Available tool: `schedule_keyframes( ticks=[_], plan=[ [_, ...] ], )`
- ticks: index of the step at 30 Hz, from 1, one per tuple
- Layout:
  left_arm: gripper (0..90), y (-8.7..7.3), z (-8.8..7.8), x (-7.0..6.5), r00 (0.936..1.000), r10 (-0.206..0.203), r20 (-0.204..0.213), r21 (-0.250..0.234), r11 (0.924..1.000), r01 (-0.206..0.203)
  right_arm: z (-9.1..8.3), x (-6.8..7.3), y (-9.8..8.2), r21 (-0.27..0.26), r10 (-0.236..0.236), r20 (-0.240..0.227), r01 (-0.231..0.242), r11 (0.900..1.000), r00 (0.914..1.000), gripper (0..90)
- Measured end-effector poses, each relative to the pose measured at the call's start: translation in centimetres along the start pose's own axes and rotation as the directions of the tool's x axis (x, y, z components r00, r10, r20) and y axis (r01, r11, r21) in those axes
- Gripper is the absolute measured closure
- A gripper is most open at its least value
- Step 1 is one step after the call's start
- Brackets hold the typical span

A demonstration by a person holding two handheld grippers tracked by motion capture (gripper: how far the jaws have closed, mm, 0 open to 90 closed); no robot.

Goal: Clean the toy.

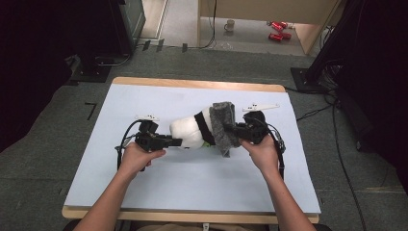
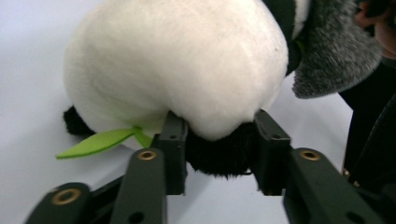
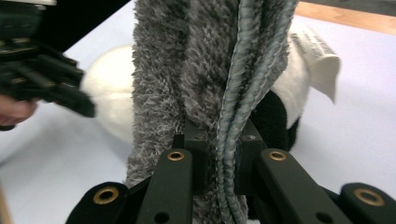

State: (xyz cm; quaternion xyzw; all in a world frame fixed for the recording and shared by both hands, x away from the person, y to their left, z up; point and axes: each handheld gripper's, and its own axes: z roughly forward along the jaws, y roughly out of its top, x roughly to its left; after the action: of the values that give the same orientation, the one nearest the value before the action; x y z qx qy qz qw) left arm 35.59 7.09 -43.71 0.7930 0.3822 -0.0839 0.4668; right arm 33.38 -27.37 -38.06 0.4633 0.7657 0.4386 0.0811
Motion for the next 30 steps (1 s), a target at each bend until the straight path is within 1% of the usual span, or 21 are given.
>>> schedule_keyframes(
  ticks=[1, 2, 3, 4, 5, 6, 7, 8, 10, 11, 13, 15, 16, 17, 19, 24, 26, 27, 28, 29, 30],
  plan=[
    [56.5, 0.0, 0.0, -0.2, 0.9997, 0.025, 0.000, 0.001, 0.9997, -0.025, 0.0, -0.2, -0.1, 0.000, 0.001, 0.005, -0.001, 1.000, 1.0000, 80.9],
    [53.0, 0.0, -0.1, -0.3, 0.9985, 0.055, -0.001, 0.009, 0.9985, -0.054, 0.0, -0.5, -0.2, 0.001, 0.001, 0.017, -0.001, 1.000, 0.9998, 80.9],
    [51.2, 0.1, -0.4, -0.4, 0.9966, 0.083, -0.005, 0.006, 0.9966, -0.083, 0.0, -0.7, -0.3, 0.002, 0.003, 0.026, -0.003, 1.000, 0.9997, 80.9],
    [48.5, 0.1, -0.6, -0.4, 0.9951, 0.099, -0.003, 0.001, 0.9951, -0.099, -0.1, -0.9, -0.4, 0.003, 0.012, 0.028, -0.012, 1.000, 0.9995, 80.9],
    [45.2, 0.2, -0.9, -0.3, 0.9940, 0.109, 0.008, -0.016, 0.9939, -0.109, -0.1, -1.1, -0.4, -0.001, 0.018, 0.029, -0.018, 1.000, 0.9994, 80.9],
    [42.2, 0.3, -1.1, -0.3, 0.9936, 0.112, 0.008, -0.028, 0.9933, -0.112, -0.1, -1.3, -0.5, -0.001, 0.020, 0.030, -0.020, 1.000, 0.9993, 80.8],
    [40.6, 0.5, -1.4, -0.2, 0.9939, 0.110, 0.014, -0.040, 0.9932, -0.109, -0.1, -1.4, -0.6, 0.000, 0.023, 0.029, -0.023, 1.000, 0.9993, 80.9],
    [38.8, 0.7, -1.6, -0.1, 0.9939, 0.110, 0.012, -0.046, 0.9930, -0.109, -0.1, -1.5, -0.6, 0.002, 0.022, 0.026, -0.022, 1.000, 0.9994, 80.9],
    [38.1, 1.2, -2.0, 0.0, 0.9925, 0.122, 0.009, -0.064, 0.9905, -0.121, 0.0, -1.5, -0.6, 0.005, 0.020, 0.023, -0.020, 1.000, 0.9995, 80.8],
    [37.5, 1.5, -2.1, 0.1, 0.9922, 0.125, 0.006, -0.066, 0.9901, -0.124, -0.1, -1.6, -0.6, 0.008, 0.020, 0.023, -0.020, 1.000, 0.9995, 80.8],
    [36.5, 2.0, -2.1, 0.4, 0.9919, 0.127, 0.002, -0.059, 0.9901, -0.127, -0.1, -1.6, -0.7, 0.012, 0.020, 0.019, -0.020, 1.000, 0.9996, 80.8],
    [36.0, 2.5, -2.1, 0.7, 0.9900, 0.141, -0.010, -0.050, 0.9887, -0.141, -0.1, -1.8, -0.8, 0.018, 0.021, 0.014, -0.022, 1.000, 0.9997, 80.7],
    [35.7, 2.8, -2.0, 0.8, 0.9900, 0.141, -0.005, -0.049, 0.9888, -0.141, -0.2, -1.8, -0.8, 0.023, 0.023, 0.011, -0.024, 0.999, 0.9997, 80.7],
    [35.1, 3.1, -1.9, 1.0, 0.9890, 0.148, 0.001, -0.047, 0.9879, -0.148, -0.2, -1.9, -0.9, 0.024, 0.023, 0.011, -0.023, 0.999, 0.9997, 80.7],
    [34.7, 3.5, -1.8, 1.1, 0.9854, 0.170, -0.006, -0.045, 0.9844, -0.170, -0.2, -2.0, -1.0, 0.028, 0.022, 0.011, -0.022, 0.999, 0.9997, 80.7],
    [33.4, 4.6, -1.1, 1.4, 0.9787, 0.205, 0.002, -0.023, 0.9784, -0.205, -0.3, -2.3, -1.5, 0.036, 0.029, 0.010, -0.029, 0.999, 0.9995, 80.5],
    [31.3, 4.9, -0.4, 1.5, 0.9784, 0.206, 0.014, 0.005, 0.9785, -0.206, -0.4, -2.5, -1.7, 0.040, 0.031, 0.013, -0.031, 0.999, 0.9994, 80.5],
    [30.1, 5.0, 0.1, 1.5, 0.9756, 0.216, 0.036, 0.021, 0.9759, -0.217, -0.4, -2.7, -1.8, 0.039, 0.027, 0.012, -0.027, 0.999, 0.9996, 80.5],
    [28.8, 5.0, 0.3, 1.5, 0.9744, 0.222, 0.039, 0.022, 0.9747, -0.223, -0.4, -2.8, -2.0, 0.045, 0.027, 0.015, -0.027, 0.999, 0.9995, 80.4],
    [28.0, 5.0, 0.7, 1.5, 0.9716, 0.231, 0.051, 0.027, 0.9723, -0.232, -0.4, -2.9, -2.1, 0.048, 0.026, 0.017, -0.027, 0.998, 0.9995, 80.4],
    [26.3, 5.0, 0.9, 1.5, 0.9714, 0.229, 0.063, 0.032, 0.9724, -0.231, -0.4, -3.1, -2.3, 0.049, 0.027, 0.018, -0.028, 0.998, 0.9995, 80.3]
  ],
)
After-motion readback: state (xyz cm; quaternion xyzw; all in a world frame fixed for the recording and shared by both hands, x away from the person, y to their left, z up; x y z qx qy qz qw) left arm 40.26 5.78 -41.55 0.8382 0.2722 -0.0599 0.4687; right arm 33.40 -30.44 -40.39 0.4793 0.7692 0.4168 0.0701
